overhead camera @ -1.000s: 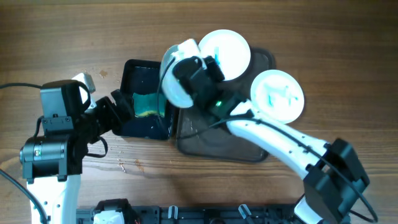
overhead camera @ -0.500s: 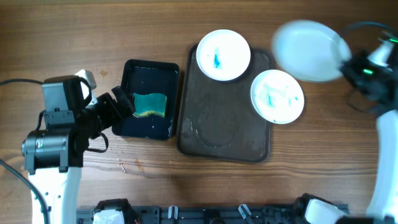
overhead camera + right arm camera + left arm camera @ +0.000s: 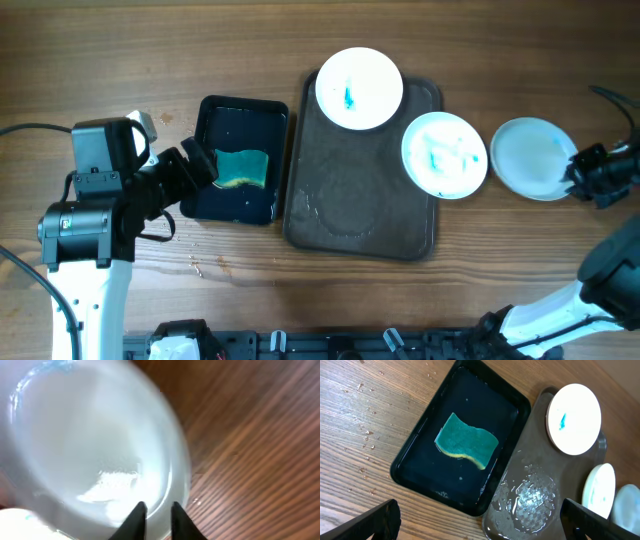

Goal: Clean dirty plates on tray and stack at the side

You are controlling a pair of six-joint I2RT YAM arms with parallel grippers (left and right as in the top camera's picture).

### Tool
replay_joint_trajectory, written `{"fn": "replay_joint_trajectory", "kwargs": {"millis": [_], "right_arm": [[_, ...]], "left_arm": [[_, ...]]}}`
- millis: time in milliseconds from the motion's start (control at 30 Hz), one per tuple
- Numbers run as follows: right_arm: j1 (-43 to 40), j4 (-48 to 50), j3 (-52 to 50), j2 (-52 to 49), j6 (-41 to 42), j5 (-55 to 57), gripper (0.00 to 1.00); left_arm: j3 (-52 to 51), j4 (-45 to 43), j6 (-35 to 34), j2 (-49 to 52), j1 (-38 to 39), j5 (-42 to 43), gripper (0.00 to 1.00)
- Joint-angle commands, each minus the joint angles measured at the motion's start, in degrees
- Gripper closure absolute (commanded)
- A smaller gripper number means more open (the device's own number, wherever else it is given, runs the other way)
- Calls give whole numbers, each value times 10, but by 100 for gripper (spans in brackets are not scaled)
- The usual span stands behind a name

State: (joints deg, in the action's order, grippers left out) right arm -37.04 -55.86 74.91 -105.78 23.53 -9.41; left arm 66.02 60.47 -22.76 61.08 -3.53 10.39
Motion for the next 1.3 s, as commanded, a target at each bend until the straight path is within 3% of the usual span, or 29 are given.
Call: {"fn": "replay_joint_trajectory", "kwargs": {"millis": [0,100,200,233,333,433,500,533,567,600,800,967,1067,1267], "right_arm": [[33,2,-4,2,-51,10,70],[71,5,-4,15,-162,-91,59],[126,-35,-9,18,-222,-127,39],[150,-46,-26,19,-217,-112,33],[186,-8,-86,18,-132,-33,33],[188,64,-141,18,-114,-46,33],[189,119,-181,18,-115,-77,37],[189,151,-206,18,-115,-98,74],[190,153,-207,18,-115,-98,89],[191,153,-206,20,-115,-101,96],[217,144,-205,110,-130,-108,96],[316,118,-205,229,-124,-64,96],[407,117,-215,222,-67,-13,96],[533,211,-250,141,43,28,96]], "left_arm": [[10,1,5,1,-5,5,0],[10,1,5,1,-5,5,0],[10,1,5,1,-5,5,0],[10,4,5,1,-5,5,0],[10,7,5,1,-5,5,0],[10,7,5,1,-5,5,0],[10,7,5,1,-5,5,0],[10,7,5,1,-5,5,0],[10,7,5,1,-5,5,0],[10,7,5,1,-5,5,0],[10,7,5,2,-5,5,0],[10,7,5,5,-5,5,0],[10,7,5,9,-4,7,0],[10,7,18,38,-4,60,0]]}}
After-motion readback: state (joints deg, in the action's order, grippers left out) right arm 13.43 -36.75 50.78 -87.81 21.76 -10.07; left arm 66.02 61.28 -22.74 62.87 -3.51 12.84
